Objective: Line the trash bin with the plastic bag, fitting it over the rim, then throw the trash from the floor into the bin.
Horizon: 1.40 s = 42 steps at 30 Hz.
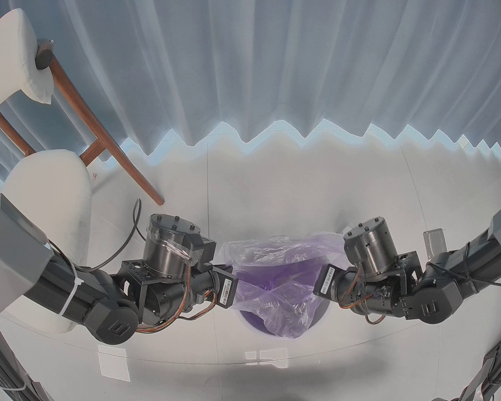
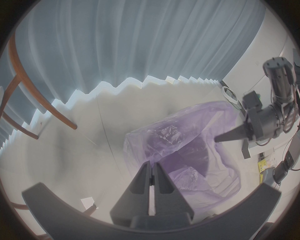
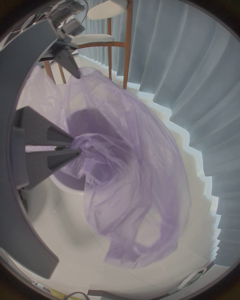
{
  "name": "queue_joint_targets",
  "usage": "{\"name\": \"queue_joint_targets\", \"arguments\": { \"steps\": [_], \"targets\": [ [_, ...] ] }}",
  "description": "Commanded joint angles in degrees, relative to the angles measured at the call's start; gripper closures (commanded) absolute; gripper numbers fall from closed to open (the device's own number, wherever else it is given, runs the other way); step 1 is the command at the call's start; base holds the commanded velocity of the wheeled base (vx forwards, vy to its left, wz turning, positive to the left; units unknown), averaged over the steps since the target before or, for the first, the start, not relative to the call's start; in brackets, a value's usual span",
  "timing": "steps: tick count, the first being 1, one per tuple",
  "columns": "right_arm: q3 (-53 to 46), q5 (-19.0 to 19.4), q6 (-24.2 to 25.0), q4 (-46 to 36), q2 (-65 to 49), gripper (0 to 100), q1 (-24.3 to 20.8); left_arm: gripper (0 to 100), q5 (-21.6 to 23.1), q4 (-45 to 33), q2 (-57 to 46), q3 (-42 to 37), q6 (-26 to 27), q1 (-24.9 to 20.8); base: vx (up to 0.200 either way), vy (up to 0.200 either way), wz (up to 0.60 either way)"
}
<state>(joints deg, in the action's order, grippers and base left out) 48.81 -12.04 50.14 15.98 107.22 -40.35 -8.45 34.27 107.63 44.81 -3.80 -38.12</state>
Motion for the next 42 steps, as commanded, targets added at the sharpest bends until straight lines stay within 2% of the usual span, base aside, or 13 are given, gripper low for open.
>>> {"name": "queue_joint_targets", "arguments": {
  "steps": [1, 8, 17, 30, 36, 42],
  "targets": [
    [-7.68, 0.18, 0.22, 0.01, -5.97, 100, -0.17, 100, -0.96, -0.34, 0.56, -0.25, -0.68, 0.59, 0.000, 0.000, 0.00],
    [-17.43, 1.23, 4.88, 1.68, -7.37, 100, -0.87, 100, -1.04, -0.69, 0.39, -3.94, -0.77, 2.44, 0.000, 0.000, 0.00],
    [-19.98, 1.41, 7.25, 4.15, -5.53, 100, -3.59, 100, -1.04, -0.78, 0.74, -4.65, -0.77, 3.32, 0.000, 0.000, 0.00],
    [-19.37, 1.41, 8.04, 4.50, -2.27, 100, -14.41, 100, -1.04, -1.84, 0.91, -8.34, -0.24, 3.84, 0.000, 0.000, 0.00],
    [-20.16, 1.23, 7.87, 9.59, 0.98, 100, -17.13, 100, -2.10, -3.24, 0.56, -10.10, -0.15, 4.90, 0.000, 0.000, 0.00],
    [-19.72, 1.06, 7.78, 11.00, 4.40, 100, -20.12, 100, -2.98, -3.68, 0.47, -10.62, -0.06, 4.99, 0.000, 0.000, 0.00]
  ]
}}
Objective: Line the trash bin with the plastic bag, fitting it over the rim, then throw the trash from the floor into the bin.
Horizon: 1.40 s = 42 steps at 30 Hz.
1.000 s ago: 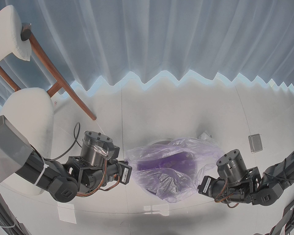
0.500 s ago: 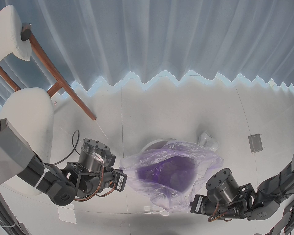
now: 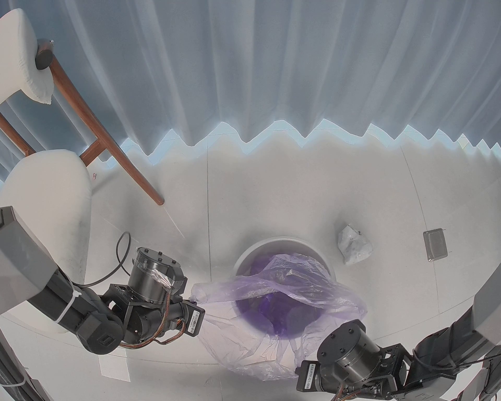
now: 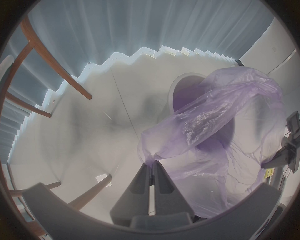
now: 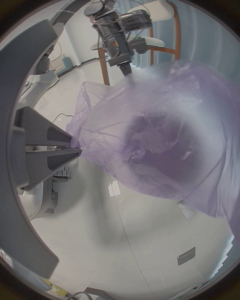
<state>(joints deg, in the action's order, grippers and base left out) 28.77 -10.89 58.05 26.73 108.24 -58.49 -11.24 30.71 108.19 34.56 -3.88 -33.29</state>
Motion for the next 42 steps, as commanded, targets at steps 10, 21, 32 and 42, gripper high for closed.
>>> {"name": "queue_joint_targets", "arguments": {
  "steps": [10, 21, 32, 42],
  "targets": [
    [0.06, -2.30, -1.36, 3.85, 8.39, 100, -4.35, 100, -2.03, -1.35, 0.44, -0.55, 0.01, 0.16, 0.000, 0.000, 0.00],
    [-0.29, -6.78, -4.35, 4.03, 13.49, 100, -4.26, 100, -3.97, -1.70, 4.92, -0.55, 0.01, 0.16, 0.000, 0.000, 0.00],
    [-0.38, -10.12, -4.35, 8.60, 20.17, 100, -1.36, 100, -4.58, -1.79, 8.88, 2.00, 0.01, 0.07, 0.000, 0.000, 0.00],
    [-1.88, -10.12, -4.17, 12.73, 21.66, 100, 4.44, 100, -5.37, -1.79, 13.19, 6.31, 0.10, 0.86, 0.000, 0.000, 0.00]
  ]
}}
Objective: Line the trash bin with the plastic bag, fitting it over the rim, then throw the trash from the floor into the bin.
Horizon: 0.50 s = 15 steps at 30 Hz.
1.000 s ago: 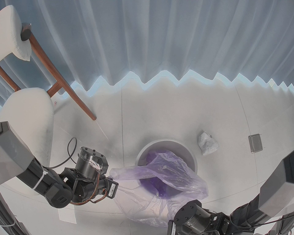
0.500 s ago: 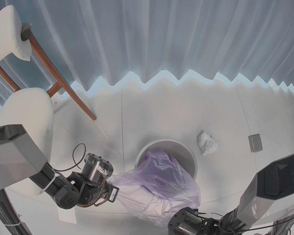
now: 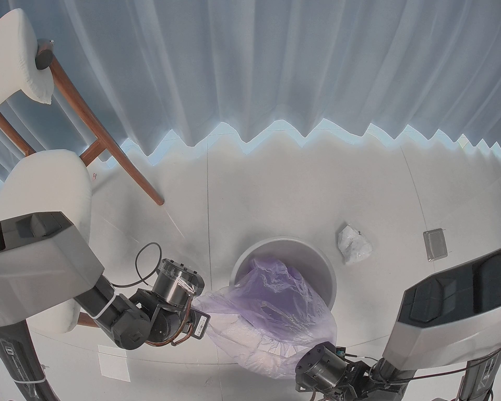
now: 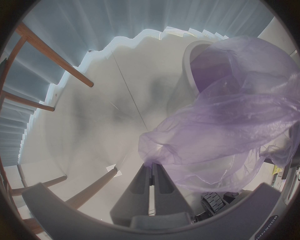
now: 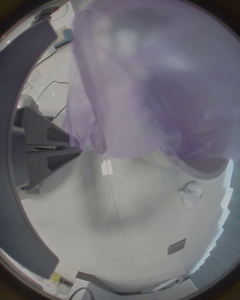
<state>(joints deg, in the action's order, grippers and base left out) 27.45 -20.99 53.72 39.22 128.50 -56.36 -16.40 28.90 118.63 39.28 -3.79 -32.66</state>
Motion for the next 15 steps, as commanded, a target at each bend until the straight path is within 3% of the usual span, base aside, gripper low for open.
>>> {"name": "queue_joint_targets", "arguments": {
  "steps": [1, 15],
  "targets": [
    [-0.56, -0.01, 0.24, 0.25, 1.58, 100, 2.83, 100, -0.21, 0.01, 3.19, 2.03, 0.01, 0.14, 0.000, 0.000, 0.00],
    [-2.93, -0.10, 0.07, 6.84, 1.23, 100, 7.40, 100, -0.39, -0.43, 7.32, 8.97, -0.34, 0.40, 0.000, 0.000, 0.00]
  ]
}}
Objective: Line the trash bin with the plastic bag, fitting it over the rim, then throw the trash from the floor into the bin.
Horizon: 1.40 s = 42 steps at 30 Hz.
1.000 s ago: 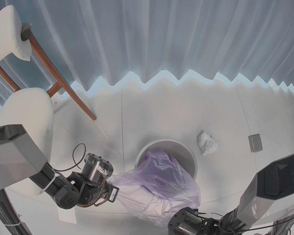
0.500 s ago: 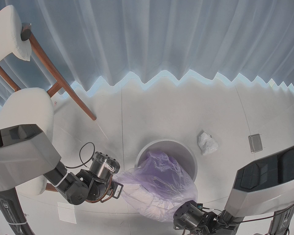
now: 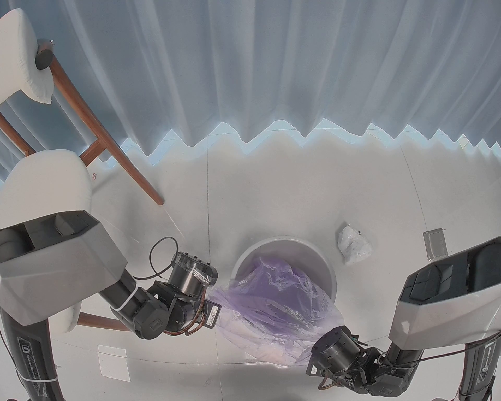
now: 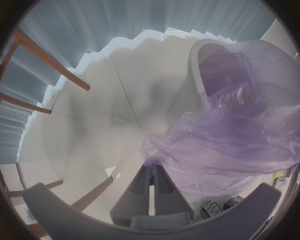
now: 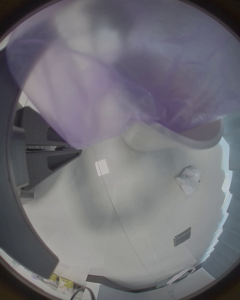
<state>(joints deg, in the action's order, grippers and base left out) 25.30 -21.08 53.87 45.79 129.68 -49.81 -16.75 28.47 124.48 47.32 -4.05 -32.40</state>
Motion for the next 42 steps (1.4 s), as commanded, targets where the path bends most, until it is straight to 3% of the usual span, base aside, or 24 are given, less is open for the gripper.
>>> {"name": "queue_joint_targets", "arguments": {
  "steps": [1, 12, 25, 39, 40, 42],
  "targets": [
    [-0.69, -0.02, -0.17, 0.53, -0.13, 100, 1.30, 100, -0.04, 0.01, 1.73, 1.63, -0.17, 0.32, 0.000, 0.000, 0.00],
    [-0.77, -1.16, -1.14, 0.18, -0.04, 100, 1.91, 100, -1.53, -0.69, 2.79, 5.94, -0.35, 2.17, 0.000, 0.000, 0.00],
    [-0.33, -2.48, -6.59, -0.08, 1.63, 100, 1.91, 100, -1.88, -1.31, 2.26, 9.98, -0.35, 2.34, 0.000, 0.000, 0.00],
    [-0.69, -3.36, -6.50, 0.18, 2.24, 100, 1.82, 100, -1.88, -2.01, 2.61, 13.67, -0.44, 2.34, 0.000, 0.000, 0.00],
    [-0.86, -3.36, -6.50, 0.35, 2.24, 0, 1.65, 100, -1.88, -2.01, 2.61, 13.58, -0.44, 2.26, 0.000, 0.000, 0.00],
    [-0.86, -3.36, -6.59, 0.53, 2.15, 0, 1.56, 100, -1.88, -2.01, 2.52, 13.50, -0.44, 2.17, 0.000, 0.000, 0.00]
  ]
}}
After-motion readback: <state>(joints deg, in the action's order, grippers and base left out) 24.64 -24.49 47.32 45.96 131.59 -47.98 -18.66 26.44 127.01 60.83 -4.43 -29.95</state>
